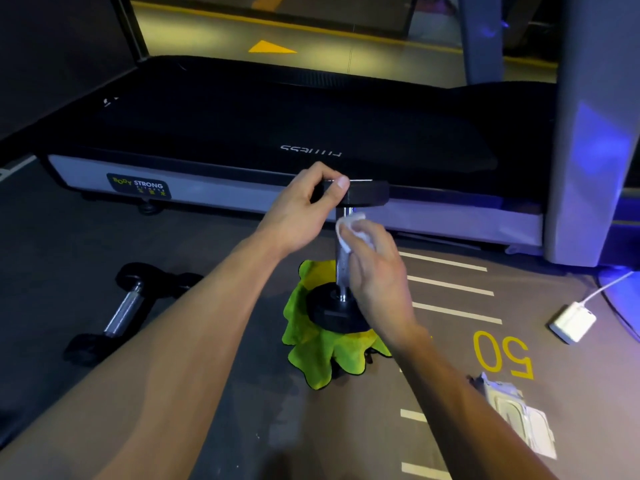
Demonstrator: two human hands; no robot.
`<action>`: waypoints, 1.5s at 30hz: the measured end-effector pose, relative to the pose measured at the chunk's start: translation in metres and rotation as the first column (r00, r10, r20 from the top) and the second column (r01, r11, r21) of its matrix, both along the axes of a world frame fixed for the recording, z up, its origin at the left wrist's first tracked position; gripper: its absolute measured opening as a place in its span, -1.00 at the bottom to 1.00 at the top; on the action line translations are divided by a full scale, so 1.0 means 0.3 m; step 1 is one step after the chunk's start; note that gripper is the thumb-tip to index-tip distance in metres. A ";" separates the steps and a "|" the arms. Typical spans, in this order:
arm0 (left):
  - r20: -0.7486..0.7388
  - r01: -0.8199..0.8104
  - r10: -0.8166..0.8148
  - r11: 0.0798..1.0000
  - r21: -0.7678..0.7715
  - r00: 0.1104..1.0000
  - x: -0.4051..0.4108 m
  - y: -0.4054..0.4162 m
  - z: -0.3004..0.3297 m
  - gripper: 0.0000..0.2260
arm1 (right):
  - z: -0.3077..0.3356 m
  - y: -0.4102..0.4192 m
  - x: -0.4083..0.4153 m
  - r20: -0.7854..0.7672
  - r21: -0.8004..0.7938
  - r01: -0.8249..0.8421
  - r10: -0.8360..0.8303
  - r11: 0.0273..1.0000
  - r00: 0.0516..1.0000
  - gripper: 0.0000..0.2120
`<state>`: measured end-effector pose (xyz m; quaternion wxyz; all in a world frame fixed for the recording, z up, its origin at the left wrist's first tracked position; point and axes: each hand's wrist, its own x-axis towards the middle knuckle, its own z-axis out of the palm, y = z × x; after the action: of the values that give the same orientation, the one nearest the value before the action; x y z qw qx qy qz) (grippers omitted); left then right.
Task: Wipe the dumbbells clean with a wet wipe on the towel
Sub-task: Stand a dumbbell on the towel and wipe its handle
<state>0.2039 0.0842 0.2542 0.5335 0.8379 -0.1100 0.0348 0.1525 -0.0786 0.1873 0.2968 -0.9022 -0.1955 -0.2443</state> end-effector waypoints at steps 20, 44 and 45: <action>0.013 -0.018 0.017 0.999 0.037 1.000 -0.051 -0.019 0.023 -0.92 | 0.087 -0.108 -0.016 -0.222 0.363 0.151 -0.072 0.920 0.972 -0.83; 0.039 -0.014 0.012 0.998 0.065 0.999 -0.066 -0.046 0.032 -0.93 | 0.061 -0.107 -0.011 -0.282 0.409 0.106 0.016 0.906 0.959 -0.85; 0.040 -0.012 0.010 0.998 0.064 0.999 -0.066 -0.047 0.031 -0.93 | 0.073 -0.114 -0.020 -0.251 0.444 0.125 -0.011 0.887 0.968 -0.82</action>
<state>0.1840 0.0700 0.2634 0.5036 0.8544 -0.1172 0.0509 0.1464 -0.1127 0.2093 0.5133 -0.8363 -0.0633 -0.1822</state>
